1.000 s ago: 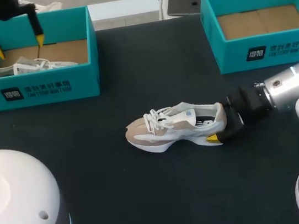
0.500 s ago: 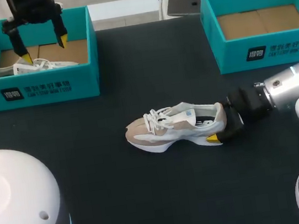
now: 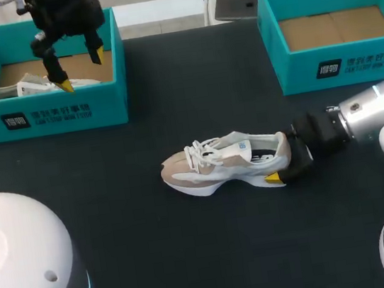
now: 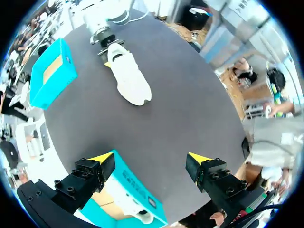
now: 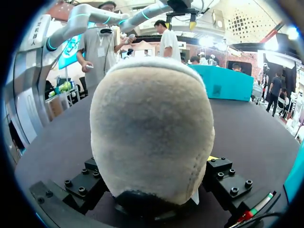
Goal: Take the shoe out of the shoebox, open the shoe tongue, remove and reinsert the insole, then place the shoe into the shoebox
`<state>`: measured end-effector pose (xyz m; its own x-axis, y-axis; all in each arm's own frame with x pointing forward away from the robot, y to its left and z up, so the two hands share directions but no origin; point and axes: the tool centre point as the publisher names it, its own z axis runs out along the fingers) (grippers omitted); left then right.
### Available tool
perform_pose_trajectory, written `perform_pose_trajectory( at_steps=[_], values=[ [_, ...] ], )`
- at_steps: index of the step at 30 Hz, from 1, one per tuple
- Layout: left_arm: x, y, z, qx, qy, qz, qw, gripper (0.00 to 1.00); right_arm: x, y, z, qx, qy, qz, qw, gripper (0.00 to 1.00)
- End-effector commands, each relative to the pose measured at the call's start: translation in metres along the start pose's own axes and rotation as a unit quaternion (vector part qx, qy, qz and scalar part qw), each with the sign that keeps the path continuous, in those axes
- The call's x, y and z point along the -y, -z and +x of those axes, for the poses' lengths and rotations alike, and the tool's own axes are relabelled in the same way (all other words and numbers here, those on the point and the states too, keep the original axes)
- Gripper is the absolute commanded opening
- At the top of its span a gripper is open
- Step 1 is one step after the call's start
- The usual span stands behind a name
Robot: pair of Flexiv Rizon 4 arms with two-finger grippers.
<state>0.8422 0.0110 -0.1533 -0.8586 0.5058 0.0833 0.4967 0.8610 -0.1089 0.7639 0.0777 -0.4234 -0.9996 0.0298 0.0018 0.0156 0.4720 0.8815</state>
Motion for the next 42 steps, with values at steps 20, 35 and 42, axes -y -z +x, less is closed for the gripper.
perform_pose_trajectory(
  at_steps=[20, 35, 42],
  values=[
    [0.06, -0.017, 0.012, 0.083, 0.81, -0.007, 0.58, 1.0, 0.003, -0.007, -0.003, 0.001, 0.0, 0.002, 1.0, 0.0],
    [0.142, -0.061, -0.007, 0.034, 0.942, -0.049, 0.331, 1.0, 0.003, -0.007, -0.003, 0.001, 0.0, 0.002, 1.0, 0.0],
    [0.142, -0.061, -0.007, 0.034, 0.942, -0.049, 0.331, 1.0, 0.003, -0.007, -0.003, 0.001, 0.0, 0.002, 1.0, 0.0]
  ],
)
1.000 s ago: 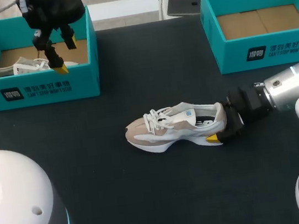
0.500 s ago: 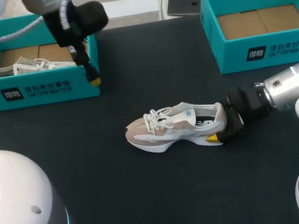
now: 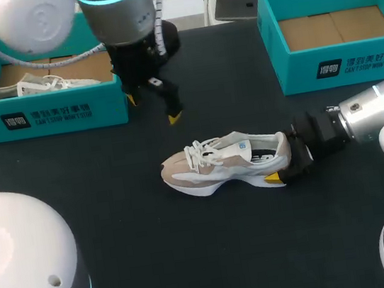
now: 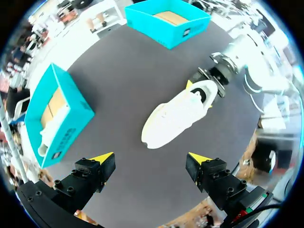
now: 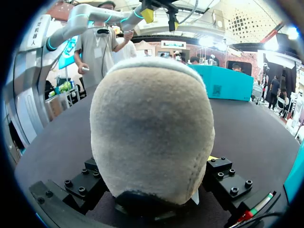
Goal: Take the shoe out of the shoebox, open the shoe tongue, remove and reinsert the insole, then place the shoe into the shoebox
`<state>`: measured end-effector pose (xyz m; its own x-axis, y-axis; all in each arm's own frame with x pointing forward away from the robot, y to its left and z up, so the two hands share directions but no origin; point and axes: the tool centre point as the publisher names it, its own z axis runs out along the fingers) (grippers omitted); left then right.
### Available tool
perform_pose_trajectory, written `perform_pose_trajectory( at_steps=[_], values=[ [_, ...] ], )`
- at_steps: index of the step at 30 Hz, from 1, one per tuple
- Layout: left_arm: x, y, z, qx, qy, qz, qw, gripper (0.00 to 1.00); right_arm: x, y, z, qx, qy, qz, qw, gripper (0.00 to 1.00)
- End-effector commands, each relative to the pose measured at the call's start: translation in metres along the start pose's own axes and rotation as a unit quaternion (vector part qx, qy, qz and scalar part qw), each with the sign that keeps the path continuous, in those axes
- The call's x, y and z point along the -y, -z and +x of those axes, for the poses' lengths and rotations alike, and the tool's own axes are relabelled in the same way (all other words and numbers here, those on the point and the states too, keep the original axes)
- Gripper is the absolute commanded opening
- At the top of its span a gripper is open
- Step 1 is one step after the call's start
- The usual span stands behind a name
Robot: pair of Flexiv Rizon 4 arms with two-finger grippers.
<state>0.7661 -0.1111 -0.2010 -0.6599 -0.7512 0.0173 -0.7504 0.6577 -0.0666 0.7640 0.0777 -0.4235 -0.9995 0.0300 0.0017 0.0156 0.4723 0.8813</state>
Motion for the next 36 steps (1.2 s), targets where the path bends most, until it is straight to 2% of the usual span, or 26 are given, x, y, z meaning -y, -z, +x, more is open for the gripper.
perform_pose_trajectory(
  at_steps=[1, 7, 8, 9, 10, 12, 13, 14, 18, 19, 20, 21, 23, 24, 25, 28, 36],
  values=[
    [0.007, 0.002, 0.003, 0.044, 0.512, -0.098, 0.852, 1.0, 0.003, -0.007, -0.003, 0.001, 0.0, 0.001, 1.0, 0.0],
    [0.007, 0.002, 0.003, 0.044, 0.512, -0.098, 0.852, 1.0, 0.003, -0.007, -0.003, 0.001, 0.0, 0.001, 1.0, 0.0],
    [0.008, -0.002, 0.009, 0.034, 0.531, -0.107, 0.84, 1.0, 0.003, -0.007, -0.003, 0.001, 0.0, 0.001, 1.0, 0.0],
    [0.008, -0.007, 0.017, 0.044, 0.541, -0.1, 0.834, 1.0, 0.003, -0.007, -0.003, 0.001, 0.0, 0.001, 1.0, 0.0],
    [0.01, -0.011, 0.024, 0.05, 0.566, -0.102, 0.816, 1.0, 0.003, -0.007, -0.003, 0.001, 0.0, 0.001, 1.0, 0.0],
    [0.01, -0.019, 0.039, 0.068, 0.579, -0.087, 0.808, 1.0, 0.003, -0.007, -0.003, 0.001, 0.0, 0.001, 1.0, 0.0],
    [0.014, -0.021, 0.045, 0.063, 0.595, -0.099, 0.795, 1.0, 0.003, -0.007, -0.003, 0.001, 0.0, 0.001, 1.0, 0.0],
    [0.014, -0.024, 0.051, 0.065, 0.592, -0.089, 0.799, 1.0, 0.003, -0.007, -0.003, 0.001, 0.0, 0.001, 1.0, 0.0],
    [0.022, -0.031, 0.067, 0.071, 0.642, -0.106, 0.756, 1.0, 0.003, -0.007, -0.003, 0.001, 0.0, 0.001, 1.0, 0.0],
    [0.022, -0.032, 0.07, 0.079, 0.651, -0.097, 0.748, 1.0, 0.003, -0.007, -0.003, 0.001, 0.0, 0.001, 1.0, 0.0],
    [0.024, -0.034, 0.073, 0.087, 0.672, -0.095, 0.729, 1.0, 0.003, -0.007, -0.003, 0.001, 0.0, 0.001, 1.0, 0.0],
    [0.025, -0.034, 0.076, 0.086, 0.675, -0.096, 0.726, 1.0, 0.003, -0.007, -0.003, 0.001, 0.0, 0.001, 1.0, 0.0],
    [0.028, -0.037, 0.082, 0.089, 0.694, -0.104, 0.707, 1.0, 0.003, -0.007, -0.003, 0.001, 0.0, 0.001, 1.0, 0.0],
    [0.028, -0.04, 0.087, 0.103, 0.68, -0.103, 0.719, 1.0, 0.003, -0.007, -0.003, 0.001, 0.0, 0.001, 1.0, 0.0],
    [0.029, -0.044, 0.091, 0.101, 0.681, -0.11, 0.717, 1.0, 0.003, -0.007, -0.003, 0.001, 0.0, 0.001, 1.0, 0.0],
    [0.032, -0.055, 0.103, 0.119, 0.665, -0.113, 0.729, 1.0, 0.003, -0.007, -0.003, 0.001, 0.0, 0.001, 1.0, 0.0],
    [0.046, -0.071, 0.122, 0.166, 0.617, -0.083, 0.765, 1.0, 0.003, -0.007, -0.003, 0.001, 0.0, 0.001, 1.0, 0.0]
  ],
)
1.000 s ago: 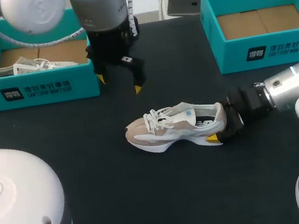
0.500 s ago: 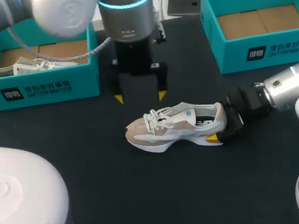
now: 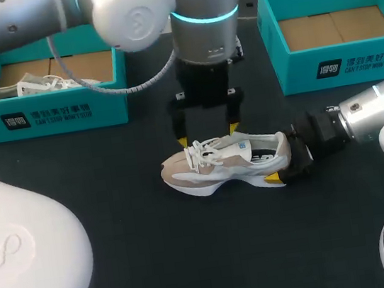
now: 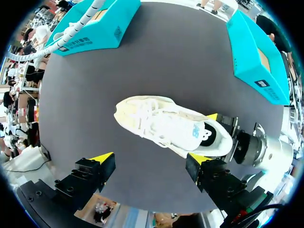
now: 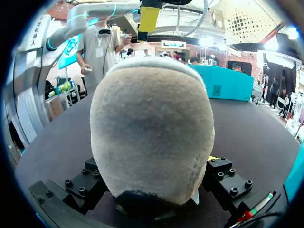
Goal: Take the shoe out of the shoebox, open the shoe tongue, remove and reinsert the insole, then place the shoe into the shoebox
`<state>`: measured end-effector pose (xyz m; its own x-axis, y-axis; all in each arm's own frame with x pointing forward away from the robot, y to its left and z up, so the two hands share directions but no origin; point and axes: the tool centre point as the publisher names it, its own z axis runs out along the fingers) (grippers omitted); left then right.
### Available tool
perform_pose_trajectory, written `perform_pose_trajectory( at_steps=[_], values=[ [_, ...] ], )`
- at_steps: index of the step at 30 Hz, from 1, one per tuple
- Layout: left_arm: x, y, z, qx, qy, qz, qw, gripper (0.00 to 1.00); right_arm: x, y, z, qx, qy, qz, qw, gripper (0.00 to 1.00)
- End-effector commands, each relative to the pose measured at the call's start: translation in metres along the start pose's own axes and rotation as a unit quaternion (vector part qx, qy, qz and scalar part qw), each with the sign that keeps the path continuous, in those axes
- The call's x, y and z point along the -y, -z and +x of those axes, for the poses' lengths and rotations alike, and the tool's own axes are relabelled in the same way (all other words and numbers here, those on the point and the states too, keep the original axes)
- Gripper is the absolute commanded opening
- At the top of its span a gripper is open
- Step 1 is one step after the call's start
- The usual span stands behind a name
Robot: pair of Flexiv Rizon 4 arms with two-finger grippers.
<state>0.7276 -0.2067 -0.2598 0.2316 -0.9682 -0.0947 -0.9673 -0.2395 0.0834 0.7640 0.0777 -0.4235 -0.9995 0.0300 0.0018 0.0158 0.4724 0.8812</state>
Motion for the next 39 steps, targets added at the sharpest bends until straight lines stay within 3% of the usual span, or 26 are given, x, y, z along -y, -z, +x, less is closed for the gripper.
perform_pose_trajectory(
  at_steps=[1, 5, 11, 19, 33, 39],
  values=[
    [-0.012, -0.006, 0.031, 0.106, 0.188, 0.042, 0.976, 1.0, 0.003, -0.007, -0.003, 0.001, 0.0, 0.001, 1.0, 0.0],
    [-0.014, -0.008, 0.042, 0.131, 0.169, 0.092, 0.973, 1.0, 0.003, -0.007, -0.003, 0.001, 0.0, 0.001, 1.0, 0.0],
    [-0.01, -0.015, 0.057, 0.165, 0.15, 0.132, 0.966, 1.0, 0.003, -0.007, -0.003, 0.001, 0.0, 0.001, 1.0, 0.0],
    [-0.005, -0.022, 0.071, 0.191, 0.151, 0.135, 0.961, 1.0, 0.003, -0.007, -0.003, 0.001, 0.0, 0.001, 1.0, 0.0],
    [-0.005, -0.022, 0.071, 0.191, 0.151, 0.135, 0.961, 1.0, 0.003, -0.007, -0.003, 0.001, 0.0, 0.001, 1.0, 0.0],
    [0.012, -0.035, 0.082, 0.207, 0.15, 0.142, 0.956, 1.0, 0.003, -0.007, -0.003, 0.001, 0.0, 0.001, 1.0, 0.0]
  ],
)
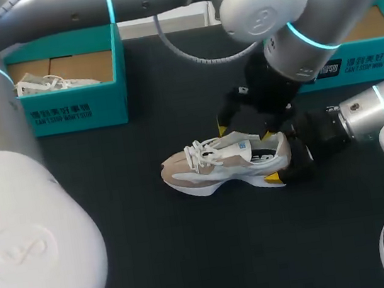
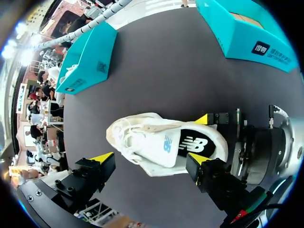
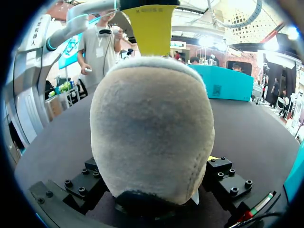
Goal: Take the shoe out of the shoebox, open the shoe tongue, remove and reinsert the insole, then place the shoe into the shoebox
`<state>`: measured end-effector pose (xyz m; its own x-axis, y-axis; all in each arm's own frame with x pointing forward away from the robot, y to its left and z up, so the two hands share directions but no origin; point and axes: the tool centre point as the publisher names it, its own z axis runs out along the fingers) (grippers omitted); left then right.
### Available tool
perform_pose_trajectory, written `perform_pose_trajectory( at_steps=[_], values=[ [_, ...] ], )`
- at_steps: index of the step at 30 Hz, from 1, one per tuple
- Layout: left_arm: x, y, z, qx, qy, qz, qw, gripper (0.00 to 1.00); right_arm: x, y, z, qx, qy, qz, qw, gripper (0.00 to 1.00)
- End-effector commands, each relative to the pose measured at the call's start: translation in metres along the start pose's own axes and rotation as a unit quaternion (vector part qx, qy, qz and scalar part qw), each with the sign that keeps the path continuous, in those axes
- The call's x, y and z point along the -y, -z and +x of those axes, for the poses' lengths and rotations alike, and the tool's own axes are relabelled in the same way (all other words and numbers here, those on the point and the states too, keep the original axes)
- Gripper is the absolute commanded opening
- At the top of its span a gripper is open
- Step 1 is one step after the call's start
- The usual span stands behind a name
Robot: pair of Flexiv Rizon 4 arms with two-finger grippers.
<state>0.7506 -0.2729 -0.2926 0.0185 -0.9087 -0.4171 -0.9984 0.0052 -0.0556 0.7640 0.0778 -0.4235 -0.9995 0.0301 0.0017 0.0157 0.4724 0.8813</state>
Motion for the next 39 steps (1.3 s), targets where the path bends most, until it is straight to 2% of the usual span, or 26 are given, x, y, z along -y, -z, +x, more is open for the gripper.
perform_pose_trajectory(
  at_steps=[1, 12, 25, 39],
  values=[
    [0.005, -0.008, 0.012, 0.068, 0.248, -0.002, 0.966, 1.0, 0.003, -0.007, -0.003, 0.001, 0.0, 0.001, 1.0, 0.0],
    [0.002, -0.023, 0.009, 0.06, 0.224, -0.015, 0.973, 1.0, 0.003, -0.007, -0.003, 0.001, 0.0, 0.001, 1.0, 0.0],
    [-0.01, -0.052, 0.017, 0.087, 0.205, -0.01, 0.975, 1.0, 0.003, -0.007, -0.003, 0.001, 0.0, 0.001, 1.0, 0.0],
    [-0.007, -0.071, -0.003, 0.109, 0.221, -0.013, 0.969, 1.0, 0.003, -0.007, -0.003, 0.001, 0.0, 0.001, 1.0, 0.0]
  ],
)
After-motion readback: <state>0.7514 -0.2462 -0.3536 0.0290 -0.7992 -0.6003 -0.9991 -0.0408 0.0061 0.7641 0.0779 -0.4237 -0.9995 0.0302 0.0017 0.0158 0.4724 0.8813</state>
